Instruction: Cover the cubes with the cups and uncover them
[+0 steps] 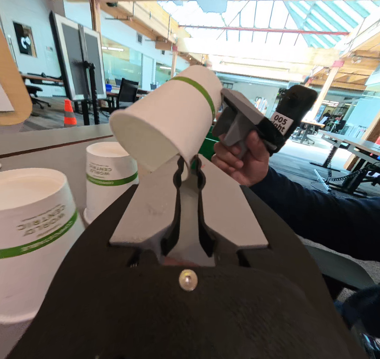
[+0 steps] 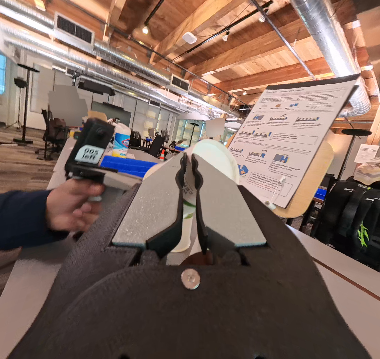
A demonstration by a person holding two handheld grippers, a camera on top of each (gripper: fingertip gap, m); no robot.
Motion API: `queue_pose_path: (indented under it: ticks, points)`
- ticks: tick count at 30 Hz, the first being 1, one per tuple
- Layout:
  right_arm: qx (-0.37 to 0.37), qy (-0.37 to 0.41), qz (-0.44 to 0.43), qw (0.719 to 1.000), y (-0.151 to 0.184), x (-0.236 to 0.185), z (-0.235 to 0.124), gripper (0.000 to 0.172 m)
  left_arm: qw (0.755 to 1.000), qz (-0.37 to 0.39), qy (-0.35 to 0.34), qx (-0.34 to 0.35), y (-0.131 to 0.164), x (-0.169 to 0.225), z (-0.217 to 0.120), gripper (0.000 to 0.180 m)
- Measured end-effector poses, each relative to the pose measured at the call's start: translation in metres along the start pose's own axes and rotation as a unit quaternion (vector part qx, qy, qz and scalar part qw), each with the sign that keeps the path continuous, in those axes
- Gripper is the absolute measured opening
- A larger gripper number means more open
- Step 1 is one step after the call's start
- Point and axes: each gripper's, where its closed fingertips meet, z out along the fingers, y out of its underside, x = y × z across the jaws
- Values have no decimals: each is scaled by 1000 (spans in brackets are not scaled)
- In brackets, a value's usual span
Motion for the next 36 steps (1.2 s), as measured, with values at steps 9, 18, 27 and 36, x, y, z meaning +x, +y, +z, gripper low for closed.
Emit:
queue_pose_path:
  ticks: [9,18,27,36]
  points:
    - [-105,-74,10,992,46,-28,11,0,967,142,-74,-200,-32,-34,-40,7]
    - [-252,-130,16,959,107,-49,7,6,803,320,-7,-503,-7,-23,-74,1]
    - [-243,-132,30,961,105,-49,7,12,626,428,67,-649,20,-19,-87,1]
    - [-245,-156,19,957,105,-62,6,20,647,426,76,-628,38,-21,-50,25]
